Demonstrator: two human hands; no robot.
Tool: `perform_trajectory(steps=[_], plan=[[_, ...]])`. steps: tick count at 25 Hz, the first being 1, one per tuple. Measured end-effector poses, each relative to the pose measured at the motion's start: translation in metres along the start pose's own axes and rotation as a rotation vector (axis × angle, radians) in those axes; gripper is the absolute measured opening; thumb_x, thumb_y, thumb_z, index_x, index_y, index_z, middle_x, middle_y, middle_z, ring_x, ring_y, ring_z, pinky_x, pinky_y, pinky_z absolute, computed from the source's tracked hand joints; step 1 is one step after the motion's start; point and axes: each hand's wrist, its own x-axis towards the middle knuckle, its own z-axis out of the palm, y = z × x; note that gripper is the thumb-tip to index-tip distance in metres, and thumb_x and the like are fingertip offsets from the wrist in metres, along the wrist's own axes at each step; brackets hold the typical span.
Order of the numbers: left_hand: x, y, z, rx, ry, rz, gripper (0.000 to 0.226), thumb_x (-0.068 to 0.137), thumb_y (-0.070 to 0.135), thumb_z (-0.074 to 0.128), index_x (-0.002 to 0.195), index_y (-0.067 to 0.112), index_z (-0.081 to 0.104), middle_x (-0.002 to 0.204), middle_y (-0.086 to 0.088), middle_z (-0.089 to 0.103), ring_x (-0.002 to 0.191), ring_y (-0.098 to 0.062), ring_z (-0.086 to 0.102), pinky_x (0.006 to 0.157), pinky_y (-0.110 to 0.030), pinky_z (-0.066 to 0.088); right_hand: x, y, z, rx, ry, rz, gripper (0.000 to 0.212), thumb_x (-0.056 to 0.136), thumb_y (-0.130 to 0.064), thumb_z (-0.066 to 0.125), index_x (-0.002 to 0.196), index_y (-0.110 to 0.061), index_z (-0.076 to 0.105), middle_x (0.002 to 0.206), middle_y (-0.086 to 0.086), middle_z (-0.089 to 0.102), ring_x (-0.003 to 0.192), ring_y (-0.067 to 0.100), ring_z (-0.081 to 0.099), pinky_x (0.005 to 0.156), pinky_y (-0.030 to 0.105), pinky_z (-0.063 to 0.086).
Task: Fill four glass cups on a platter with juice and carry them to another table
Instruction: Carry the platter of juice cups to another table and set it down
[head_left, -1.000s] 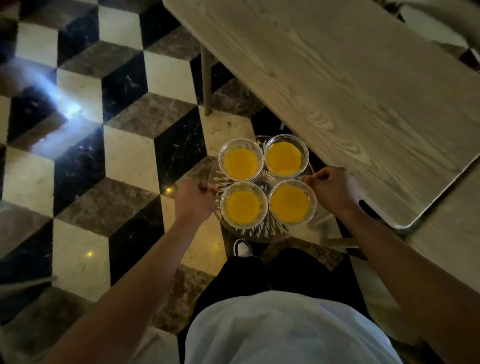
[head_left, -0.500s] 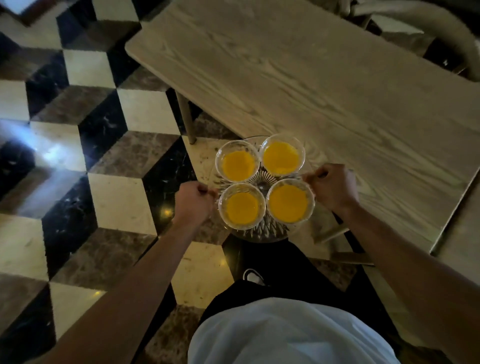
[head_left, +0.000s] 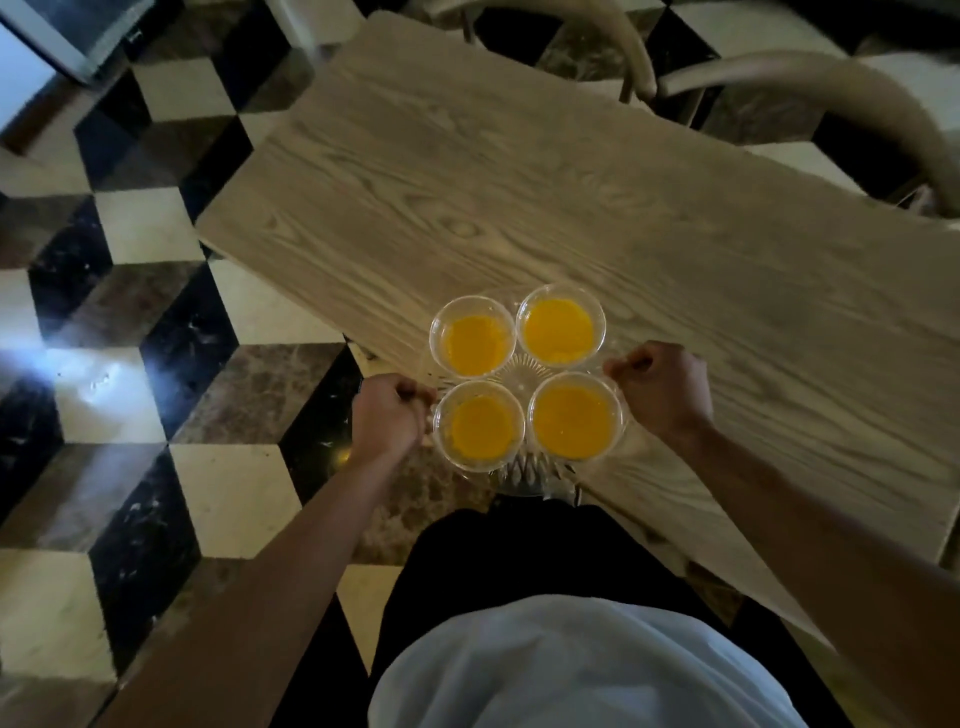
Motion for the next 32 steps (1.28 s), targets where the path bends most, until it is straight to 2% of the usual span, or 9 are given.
perform_trajectory(steps=[3, 8, 12, 15, 17, 20, 24, 28, 32], plan=[[0.032, 0.02, 0.005, -0.026, -0.026, -0.005, 0.022, 0.095, 0.003, 0.066, 0.078, 0.015, 0.073, 0.061, 0.01, 0.069, 0.038, 0.001, 0.058, 0.039, -0.016, 0.043, 0.024, -0.01, -0.005, 0.01, 0.037, 0.016, 0.026, 0.087, -0.033, 0.077, 0.078, -0.008, 0.073, 0.068, 0.001, 0.07, 0.066, 0.021, 0.067, 0.053, 0.021, 0.042], [0.088, 0.056, 0.008, -0.005, -0.099, 0.058, 0.031, 0.096, 0.007, 0.065, 0.07, 0.022, 0.071, 0.046, 0.008, 0.064, 0.036, 0.0, 0.056, 0.044, -0.02, 0.044, 0.058, -0.021, -0.003, 0.039, 0.126, 0.09, 0.025, 0.085, -0.032, 0.078, 0.078, -0.009, 0.074, 0.064, -0.004, 0.065, 0.064, 0.02, 0.065, 0.056, 0.022, 0.039], [0.131, 0.08, 0.006, 0.033, -0.169, 0.139, 0.028, 0.096, 0.003, 0.067, 0.072, 0.017, 0.07, 0.05, 0.007, 0.065, 0.037, 0.002, 0.056, 0.039, -0.013, 0.043, 0.07, -0.031, 0.003, 0.062, 0.2, 0.16, 0.025, 0.085, -0.03, 0.078, 0.073, -0.009, 0.072, 0.063, -0.003, 0.067, 0.062, 0.018, 0.065, 0.055, 0.021, 0.041], [0.166, 0.097, 0.006, 0.097, -0.239, 0.205, 0.03, 0.094, 0.007, 0.071, 0.066, 0.016, 0.069, 0.045, 0.007, 0.065, 0.036, -0.001, 0.056, 0.046, -0.025, 0.048, 0.074, -0.038, 0.011, 0.087, 0.27, 0.248, 0.024, 0.086, -0.03, 0.078, 0.075, -0.009, 0.073, 0.063, -0.003, 0.068, 0.063, 0.018, 0.067, 0.057, 0.022, 0.041], [0.189, 0.108, 0.006, 0.151, -0.286, 0.257, 0.02, 0.093, 0.013, 0.072, 0.073, 0.016, 0.073, 0.056, 0.002, 0.071, 0.05, -0.012, 0.067, 0.054, -0.031, 0.053, 0.074, -0.043, 0.018, 0.106, 0.304, 0.293, 0.023, 0.086, -0.029, 0.078, 0.075, -0.01, 0.074, 0.061, -0.006, 0.066, 0.061, 0.017, 0.065, 0.057, 0.022, 0.042], [0.22, 0.124, 0.007, 0.218, -0.354, 0.314, 0.008, 0.09, 0.015, 0.075, 0.082, 0.013, 0.076, 0.074, 0.0, 0.076, 0.071, -0.019, 0.073, 0.062, -0.025, 0.054, 0.076, -0.05, 0.03, 0.161, 0.371, 0.362, 0.02, 0.085, -0.026, 0.08, 0.076, -0.008, 0.075, 0.065, -0.001, 0.07, 0.064, 0.02, 0.068, 0.062, 0.028, 0.053], [0.25, 0.142, 0.012, 0.23, -0.433, 0.359, 0.016, 0.091, 0.013, 0.075, 0.077, 0.019, 0.072, 0.072, -0.004, 0.076, 0.065, -0.023, 0.073, 0.067, -0.034, 0.061, 0.079, -0.058, 0.05, 0.182, 0.421, 0.447, 0.021, 0.086, -0.026, 0.079, 0.076, -0.007, 0.076, 0.065, 0.0, 0.071, 0.064, 0.019, 0.069, 0.055, 0.021, 0.047], [0.263, 0.146, 0.018, 0.251, -0.465, 0.369, 0.03, 0.091, 0.006, 0.073, 0.07, 0.025, 0.064, 0.064, -0.002, 0.07, 0.051, -0.019, 0.065, 0.058, -0.032, 0.057, 0.082, -0.058, 0.062, 0.21, 0.439, 0.543, 0.02, 0.086, -0.03, 0.078, 0.077, -0.011, 0.076, 0.065, -0.004, 0.069, 0.064, 0.014, 0.065, 0.053, 0.017, 0.042], [0.271, 0.145, 0.026, 0.325, -0.445, 0.387, 0.035, 0.089, 0.007, 0.075, 0.067, 0.031, 0.063, 0.071, 0.003, 0.072, 0.067, -0.02, 0.072, 0.069, -0.034, 0.062, 0.09, -0.056, 0.073, 0.244, 0.427, 0.586, 0.018, 0.086, -0.029, 0.078, 0.079, -0.013, 0.075, 0.063, -0.008, 0.066, 0.063, 0.01, 0.063, 0.053, 0.017, 0.04]])
